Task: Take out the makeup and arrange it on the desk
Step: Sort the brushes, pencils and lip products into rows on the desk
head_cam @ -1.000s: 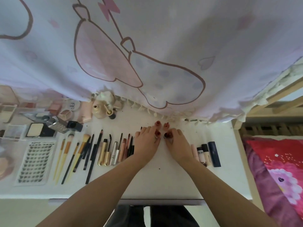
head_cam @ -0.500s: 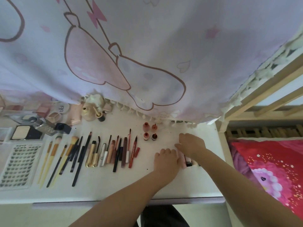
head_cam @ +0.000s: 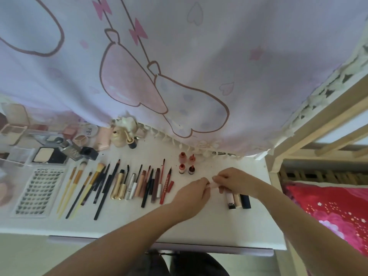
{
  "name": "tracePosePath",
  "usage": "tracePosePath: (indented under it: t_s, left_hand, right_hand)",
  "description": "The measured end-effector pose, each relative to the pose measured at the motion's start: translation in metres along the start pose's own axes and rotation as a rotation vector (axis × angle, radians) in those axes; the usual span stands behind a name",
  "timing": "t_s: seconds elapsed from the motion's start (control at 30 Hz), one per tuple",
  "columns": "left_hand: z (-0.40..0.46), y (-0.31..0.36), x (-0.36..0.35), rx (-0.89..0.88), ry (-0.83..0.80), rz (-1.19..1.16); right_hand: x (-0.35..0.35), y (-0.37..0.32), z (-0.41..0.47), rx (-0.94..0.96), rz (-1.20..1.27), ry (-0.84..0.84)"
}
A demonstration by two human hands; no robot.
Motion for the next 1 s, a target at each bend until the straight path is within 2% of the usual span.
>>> tracePosePath:
  t_s: [0.1,0.2,0.3,0.4,0.47,0.53,0.6,0.77,0.87,1.0]
  left_hand:
    - [-0.019,0.006,0.014,-0.077,-0.151,0.083]
    - [-0.034,0.001,0.028,-0.068,-0.263,0.157]
    - [-0.044,0.001,0.044,-0.097,-0.283,0.194]
    - [-0.054,-0.014,0.05,-0.098,-0.303,0.241]
    - [-0.07,-0.055,0.063,0.004,-0.303,0.265]
    - [-0.086,-0.098,0.075,0.121,-0.27,0.218]
    - [-0.088,-0.105,0.072,0.138,-0.22,0.106]
    - [-0.05,-0.065,0.042,0.136,-0.091,-0.207]
    - [-0.038,-0.069,0.051,0.131,0.089,-0.179]
    - [-0.026,-0.07,0.055,0.113,0.254,-0.2]
  right_hand:
    - [-0.018,-0.024,-0.024,0.086,-0.031,-0.172]
    - [-0.026,-0.046,-0.036,0.146,-0.028,-0.211]
    - [-0.038,-0.063,-0.038,0.19,0.045,-0.253]
    - [-0.045,-0.062,-0.033,0.187,-0.007,-0.234]
    - [-0.029,-0.039,-0.034,0.13,0.014,-0.164]
    - [-0.014,-0.01,-0.037,0.042,0.205,-0.126]
    - [-0.018,-0.002,-0.035,0.009,0.287,-0.094]
    - [-0.054,-0.02,0.002,0.043,0.24,0.07]
    - [-0.047,-0.01,0.012,0.048,0.186,0.303]
    - [-0.05,-0.007,0.019,0.083,0.211,0.448]
Point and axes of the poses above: each hand's wrist, its own z-axis towards the middle knuckle, its own x-axis out of the back of the hand, y = z × x, the point moved 9 cm from there along z, towards the middle knuckle, and after that the axes turned 4 degrees about -x, right-handed, at the moved point
